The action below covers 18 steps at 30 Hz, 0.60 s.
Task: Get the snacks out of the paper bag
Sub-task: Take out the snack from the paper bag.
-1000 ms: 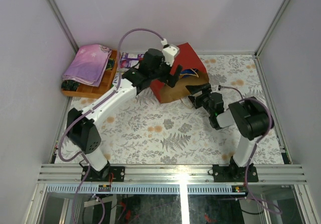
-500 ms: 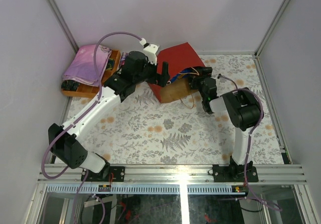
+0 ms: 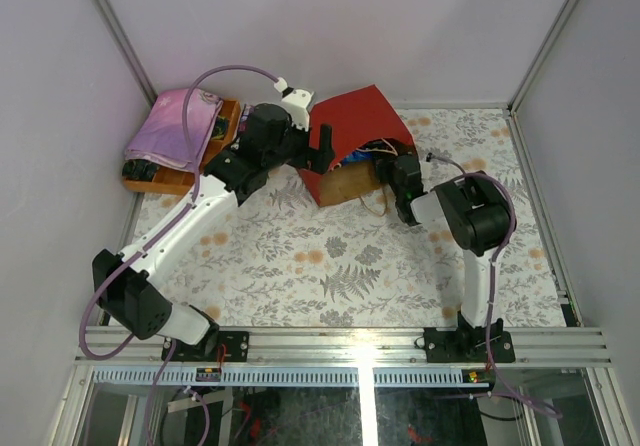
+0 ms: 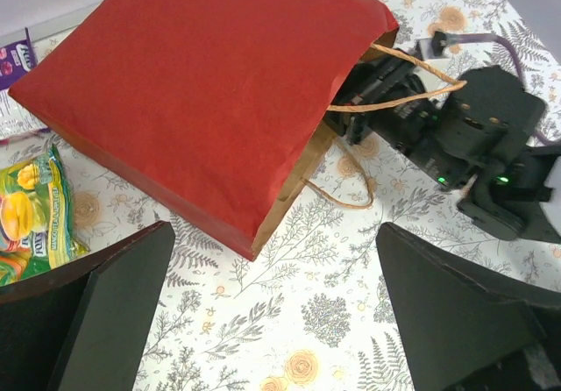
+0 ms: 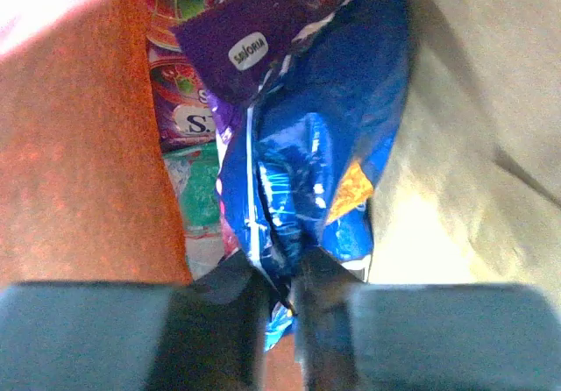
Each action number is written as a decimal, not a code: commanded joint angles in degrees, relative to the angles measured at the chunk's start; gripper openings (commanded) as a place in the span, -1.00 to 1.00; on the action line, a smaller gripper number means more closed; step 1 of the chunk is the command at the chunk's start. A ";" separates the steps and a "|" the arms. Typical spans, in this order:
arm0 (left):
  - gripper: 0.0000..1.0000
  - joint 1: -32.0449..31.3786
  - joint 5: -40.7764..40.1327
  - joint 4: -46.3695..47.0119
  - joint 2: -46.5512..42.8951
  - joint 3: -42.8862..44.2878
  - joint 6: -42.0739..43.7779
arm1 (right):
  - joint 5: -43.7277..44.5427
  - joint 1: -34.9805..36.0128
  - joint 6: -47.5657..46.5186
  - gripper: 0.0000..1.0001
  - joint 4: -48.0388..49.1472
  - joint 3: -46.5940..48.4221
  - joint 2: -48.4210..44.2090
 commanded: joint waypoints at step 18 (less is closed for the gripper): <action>1.00 0.06 -4.57 -1.98 -0.53 -2.11 -1.71 | 11.47 4.73 -29.95 -1.00 -35.07 -30.98 -61.54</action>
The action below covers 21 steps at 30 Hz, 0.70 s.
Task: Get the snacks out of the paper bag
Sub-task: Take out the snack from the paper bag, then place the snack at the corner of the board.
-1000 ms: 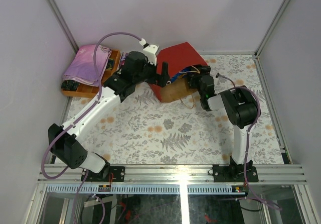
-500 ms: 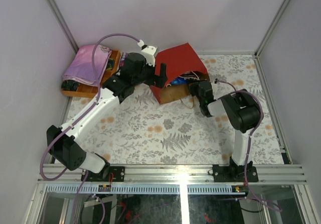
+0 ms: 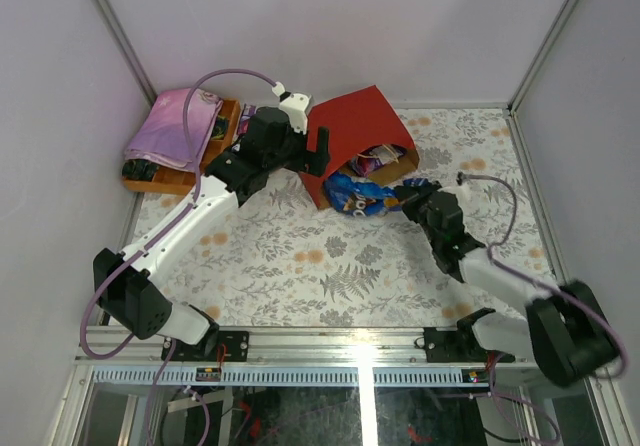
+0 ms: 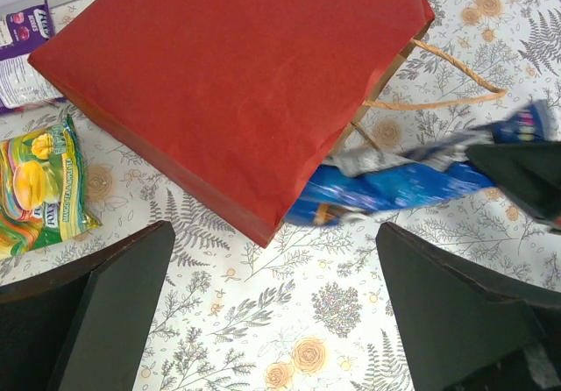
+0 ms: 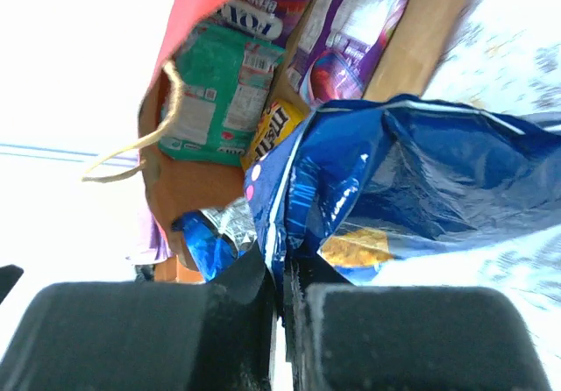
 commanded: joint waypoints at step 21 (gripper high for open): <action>0.99 0.14 -1.88 -3.51 -1.02 0.82 -0.47 | -33.11 -29.82 -21.09 -1.00 -25.62 37.45 6.39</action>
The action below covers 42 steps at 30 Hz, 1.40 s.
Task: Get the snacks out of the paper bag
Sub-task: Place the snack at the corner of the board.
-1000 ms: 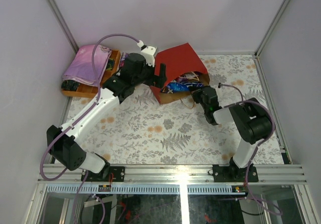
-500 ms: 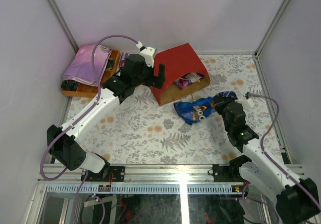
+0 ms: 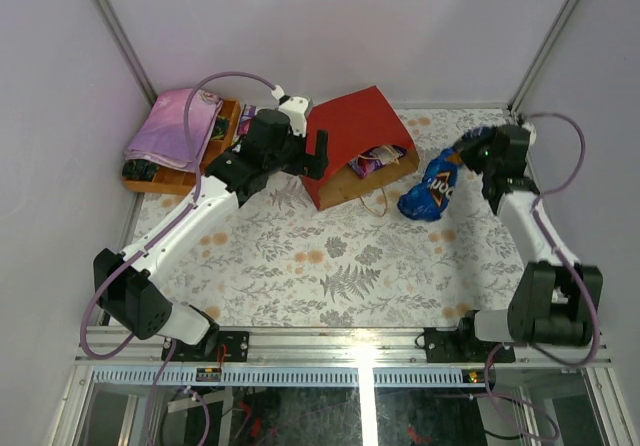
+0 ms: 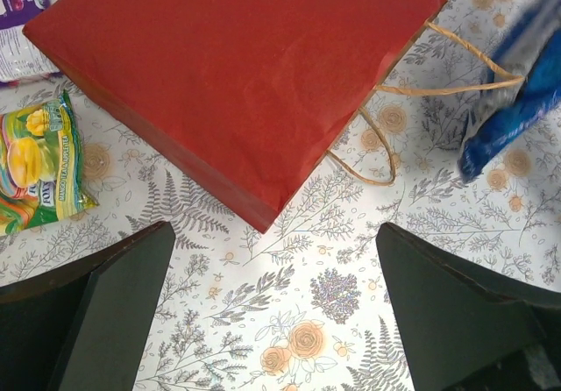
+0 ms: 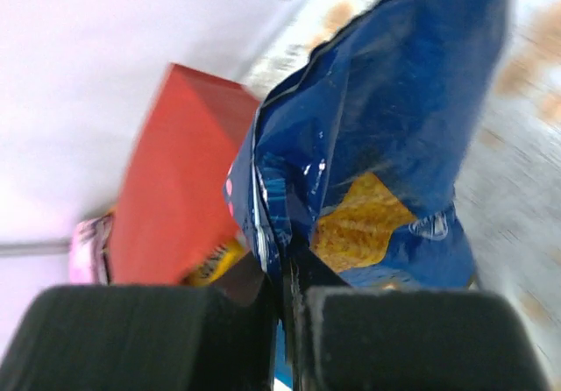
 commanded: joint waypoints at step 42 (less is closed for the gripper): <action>0.99 0.86 -1.56 -2.98 0.09 -0.68 1.26 | -16.21 6.84 -38.90 0.71 -20.87 68.09 58.37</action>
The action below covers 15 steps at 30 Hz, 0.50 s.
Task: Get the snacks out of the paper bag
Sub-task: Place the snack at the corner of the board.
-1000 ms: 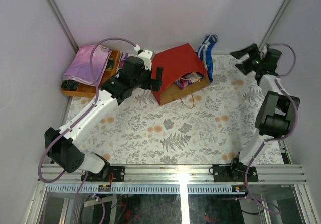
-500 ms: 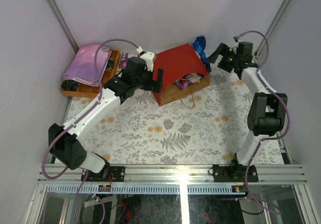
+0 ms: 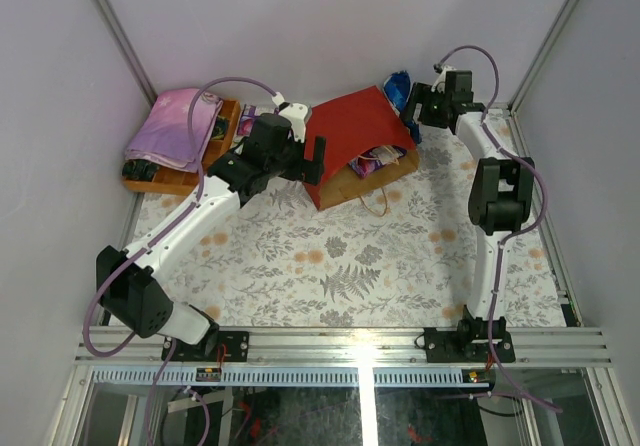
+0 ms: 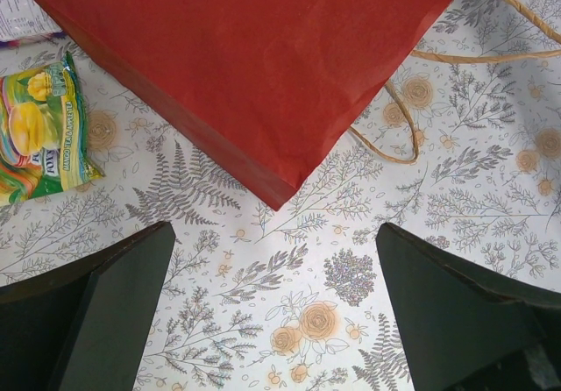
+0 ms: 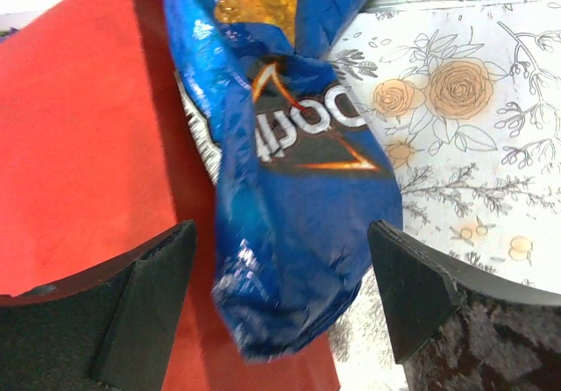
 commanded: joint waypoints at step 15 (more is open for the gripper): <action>0.99 0.37 -1.31 -0.74 -0.69 0.50 1.12 | 9.35 -6.55 -4.53 -1.00 -0.32 -0.46 -6.34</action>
